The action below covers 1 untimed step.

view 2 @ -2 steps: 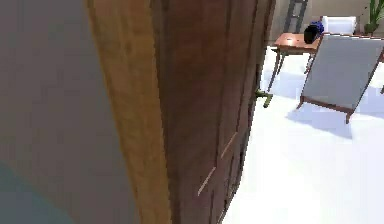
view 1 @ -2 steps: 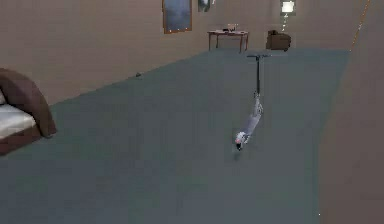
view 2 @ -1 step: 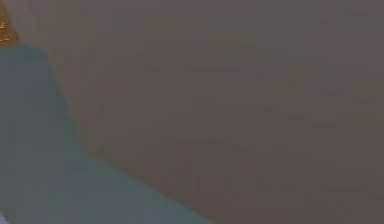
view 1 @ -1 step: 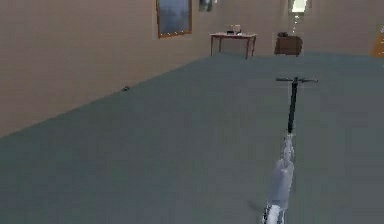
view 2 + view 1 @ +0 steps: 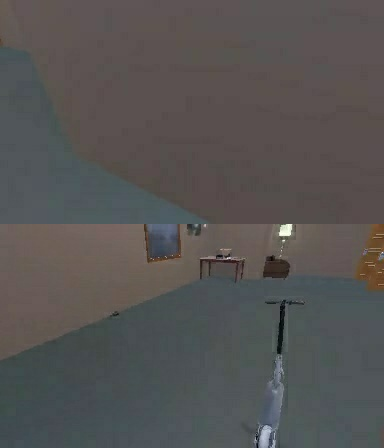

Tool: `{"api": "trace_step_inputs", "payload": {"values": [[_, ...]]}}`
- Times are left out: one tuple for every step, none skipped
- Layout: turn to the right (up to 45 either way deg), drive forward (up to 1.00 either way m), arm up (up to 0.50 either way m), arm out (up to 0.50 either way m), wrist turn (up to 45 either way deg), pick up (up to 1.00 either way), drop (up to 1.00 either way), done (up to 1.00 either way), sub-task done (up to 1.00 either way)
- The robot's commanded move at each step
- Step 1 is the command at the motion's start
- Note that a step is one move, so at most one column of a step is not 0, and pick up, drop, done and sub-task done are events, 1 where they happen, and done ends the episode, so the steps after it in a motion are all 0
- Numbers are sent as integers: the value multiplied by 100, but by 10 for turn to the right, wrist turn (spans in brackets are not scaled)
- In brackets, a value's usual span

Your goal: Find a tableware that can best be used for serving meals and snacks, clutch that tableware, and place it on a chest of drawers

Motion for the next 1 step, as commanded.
{"api": "trace_step_inputs", "payload": {"values": [[-90, 0, 0, 0, 0, 0, 0, 0, 0]]}}
